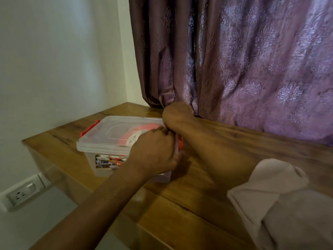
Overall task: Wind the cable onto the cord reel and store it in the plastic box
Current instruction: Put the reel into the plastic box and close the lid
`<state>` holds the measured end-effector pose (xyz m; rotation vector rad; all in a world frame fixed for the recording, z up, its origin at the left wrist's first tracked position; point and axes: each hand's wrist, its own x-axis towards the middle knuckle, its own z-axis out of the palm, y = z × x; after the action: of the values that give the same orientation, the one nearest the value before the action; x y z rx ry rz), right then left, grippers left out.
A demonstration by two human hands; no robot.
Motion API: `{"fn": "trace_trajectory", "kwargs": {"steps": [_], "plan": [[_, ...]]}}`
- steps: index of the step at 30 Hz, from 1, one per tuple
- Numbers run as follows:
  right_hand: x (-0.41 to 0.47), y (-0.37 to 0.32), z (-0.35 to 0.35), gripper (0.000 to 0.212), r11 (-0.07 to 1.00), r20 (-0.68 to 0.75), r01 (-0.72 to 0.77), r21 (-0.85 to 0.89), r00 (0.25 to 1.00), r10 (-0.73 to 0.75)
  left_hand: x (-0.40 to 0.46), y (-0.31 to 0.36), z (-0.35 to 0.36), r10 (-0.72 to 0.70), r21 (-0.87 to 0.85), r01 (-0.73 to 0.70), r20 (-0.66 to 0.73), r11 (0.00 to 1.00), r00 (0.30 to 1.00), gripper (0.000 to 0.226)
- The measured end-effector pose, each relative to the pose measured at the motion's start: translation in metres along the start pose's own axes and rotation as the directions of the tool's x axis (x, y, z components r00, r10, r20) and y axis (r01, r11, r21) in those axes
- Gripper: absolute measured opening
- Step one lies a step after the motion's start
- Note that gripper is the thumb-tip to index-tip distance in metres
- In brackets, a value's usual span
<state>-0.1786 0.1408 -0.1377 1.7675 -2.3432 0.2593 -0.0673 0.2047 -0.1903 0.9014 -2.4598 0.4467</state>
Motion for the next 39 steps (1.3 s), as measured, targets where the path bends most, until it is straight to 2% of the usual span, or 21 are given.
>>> {"fn": "trace_trajectory", "kwargs": {"steps": [4, 6, 9, 11, 15, 20, 23, 27, 30, 32, 35, 39], "plan": [[-0.008, 0.023, 0.004, 0.039, 0.985, -0.079, 0.092, -0.149, 0.991, -0.105, -0.01, -0.003, 0.003, 0.018, 0.04, -0.013, -0.139, 0.999, 0.99, 0.061], [-0.006, 0.038, 0.007, 0.039, 0.994, -0.07, 0.044, -0.099, 0.996, -0.051, -0.012, -0.007, 0.006, 0.036, -0.006, -0.037, -0.2, 0.999, 0.979, 0.063], [0.0, 0.062, 0.013, 0.044, 0.999, 0.103, -0.026, 0.04, 0.994, 0.022, -0.02, -0.021, 0.018, 0.099, -0.074, -0.124, -0.277, 0.99, 0.956, 0.059], [0.003, 0.076, 0.02, 0.044, 0.991, 0.104, -0.052, 0.127, 0.994, 0.039, -0.029, -0.04, 0.034, 0.105, -0.1, -0.138, -0.283, 0.985, 0.953, 0.058], [0.017, 0.091, 0.026, 0.042, 0.958, -0.036, -0.109, 0.264, 0.992, 0.122, -0.029, -0.078, 0.068, -0.11, -0.094, 0.093, -0.193, 0.991, 0.975, 0.062], [0.04, 0.071, 0.04, 0.055, 0.885, -0.127, -0.075, 0.46, 0.981, 0.149, 0.035, -0.093, 0.109, -0.256, -0.069, 0.252, -0.045, 0.965, 0.966, 0.069], [0.055, 0.051, 0.069, 0.05, 0.915, -0.132, -0.021, 0.402, 0.988, 0.08, 0.077, -0.103, 0.132, -0.311, -0.029, 0.312, 0.031, 0.95, 0.95, 0.084], [0.09, 0.057, 0.092, 0.036, 0.958, -0.269, 0.134, 0.255, 0.961, -0.063, 0.114, -0.122, 0.155, -0.334, -0.028, 0.337, 0.076, 0.941, 0.939, 0.1], [0.118, 0.058, 0.1, 0.037, 0.943, -0.274, 0.212, 0.257, 0.952, -0.14, 0.132, -0.137, 0.168, -0.344, -0.023, 0.347, 0.075, 0.938, 0.936, 0.103], [0.131, 0.054, 0.102, 0.038, 0.932, -0.241, 0.149, 0.33, 0.968, -0.07, 0.139, -0.145, 0.173, -0.339, -0.024, 0.342, 0.081, 0.94, 0.937, 0.104], [0.14, 0.048, 0.105, 0.057, 0.886, -0.181, 0.0, 0.465, 0.979, 0.095, 0.143, -0.155, 0.175, -0.324, -0.026, 0.328, 0.097, 0.944, 0.941, 0.107], [0.139, 0.047, 0.102, 0.053, 0.871, -0.154, 0.033, 0.489, 0.987, 0.049, 0.144, -0.157, 0.164, -0.3, -0.015, 0.306, 0.158, 0.952, 0.941, 0.111]]}}
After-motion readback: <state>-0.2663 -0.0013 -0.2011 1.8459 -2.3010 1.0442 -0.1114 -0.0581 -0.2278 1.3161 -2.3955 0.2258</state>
